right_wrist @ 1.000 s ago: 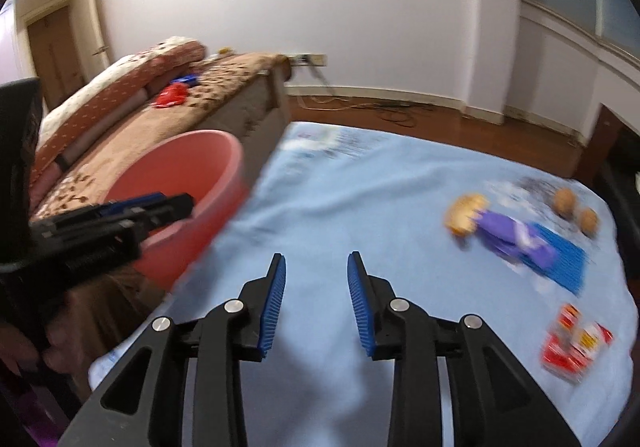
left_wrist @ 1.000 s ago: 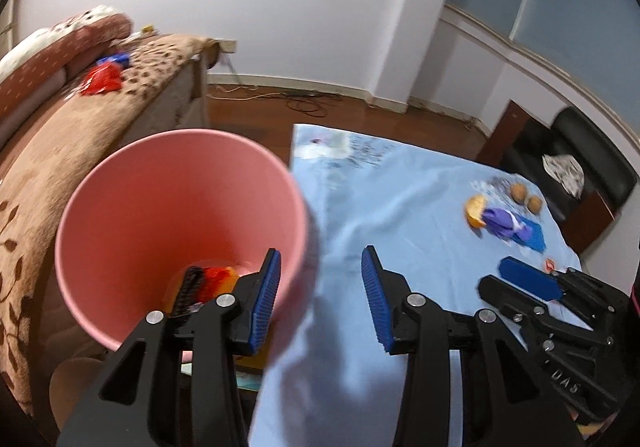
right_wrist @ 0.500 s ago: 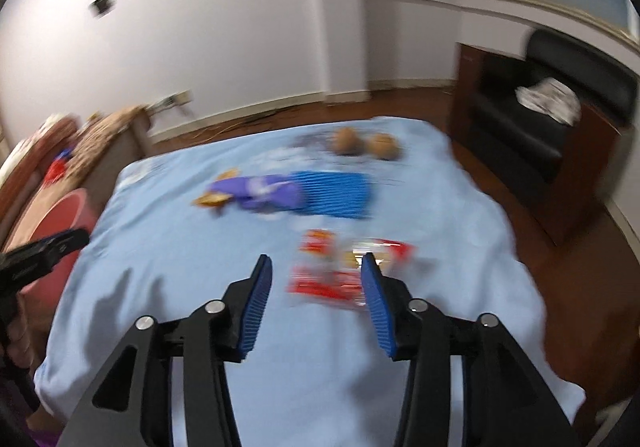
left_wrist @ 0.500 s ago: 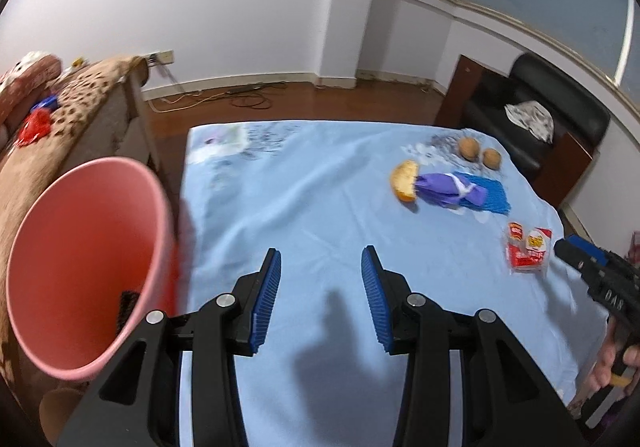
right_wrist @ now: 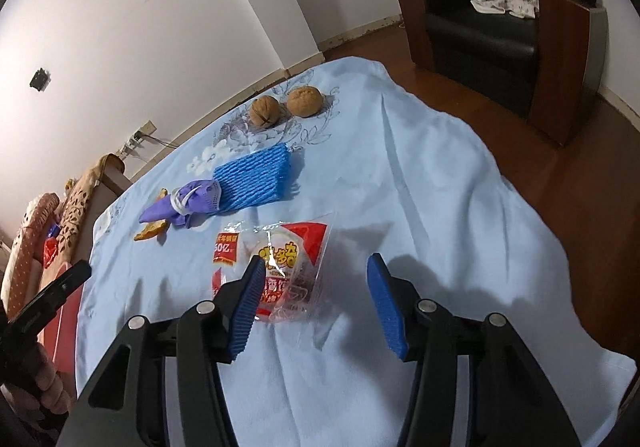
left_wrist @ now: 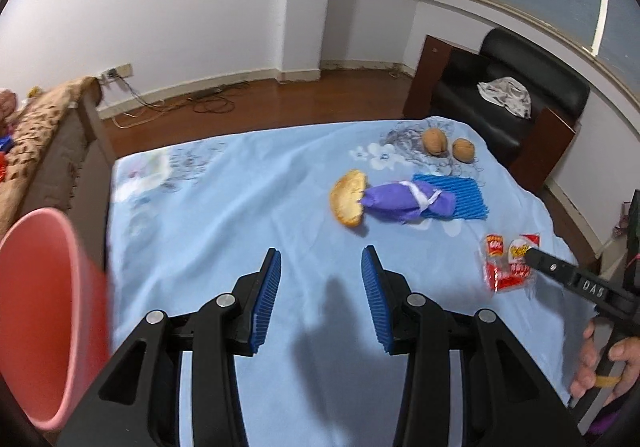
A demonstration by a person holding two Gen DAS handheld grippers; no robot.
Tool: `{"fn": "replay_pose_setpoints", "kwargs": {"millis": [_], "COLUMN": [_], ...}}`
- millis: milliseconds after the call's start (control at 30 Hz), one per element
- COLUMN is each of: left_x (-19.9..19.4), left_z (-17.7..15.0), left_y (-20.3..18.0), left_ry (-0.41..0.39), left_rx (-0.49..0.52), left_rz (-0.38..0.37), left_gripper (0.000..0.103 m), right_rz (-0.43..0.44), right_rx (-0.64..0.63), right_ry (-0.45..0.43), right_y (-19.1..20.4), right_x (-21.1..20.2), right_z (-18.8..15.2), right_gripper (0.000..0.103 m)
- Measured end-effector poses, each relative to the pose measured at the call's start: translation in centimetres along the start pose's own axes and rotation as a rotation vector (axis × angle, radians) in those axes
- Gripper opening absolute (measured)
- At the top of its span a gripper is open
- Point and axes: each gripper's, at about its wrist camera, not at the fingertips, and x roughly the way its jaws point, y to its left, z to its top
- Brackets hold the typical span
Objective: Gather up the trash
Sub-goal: 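Move both open tools back over the remaining trash on the sheet, then grasp the bread crust with the left tool while the right tool grasps the red-white snack bag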
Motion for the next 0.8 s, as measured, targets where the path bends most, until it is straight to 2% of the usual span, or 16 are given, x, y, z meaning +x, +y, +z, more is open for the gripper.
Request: {"fn": "replay_pose_setpoints", "kwargs": {"millis": [133, 367, 633, 700, 733, 800], "left_x": [2.6, 6.0, 8.4, 8.4, 8.5, 8.4], "left_z": [1.0, 2.6, 2.3, 2.3, 2.3, 2.2], "left_y": [-0.8, -0.2, -0.1, -0.2, -0.3, -0.5], "left_ry": [0.039, 0.069, 0.109, 0.103, 0.104, 0.106], "left_rx": [-0.006, -0.104, -0.113, -0.11, -0.111, -0.107], "left_rz": [-0.035, -0.062, -0.009, -0.016, -0.024, -0.037], "left_gripper": [0.042, 0.042, 0.042, 0.04, 0.034, 0.029], "right_rz": [0.009, 0.042, 0.052, 0.056, 0.058, 0.059], "right_rx": [0.021, 0.039, 0.043, 0.033, 0.027, 0.009], "right_ry": [0.004, -0.007, -0.009, -0.006, -0.004, 0.0], "right_y": [-0.3, -0.8, -1.0, -0.8, -0.6, -0.3], "right_x": [0.5, 0.5, 0.4, 0.4, 0.5, 0.5], "right_z": [-0.2, -0.2, -0.3, -0.3, -0.3, -0.4], "right_gripper": [0.052, 0.052, 0.052, 0.051, 0.049, 0.048]}}
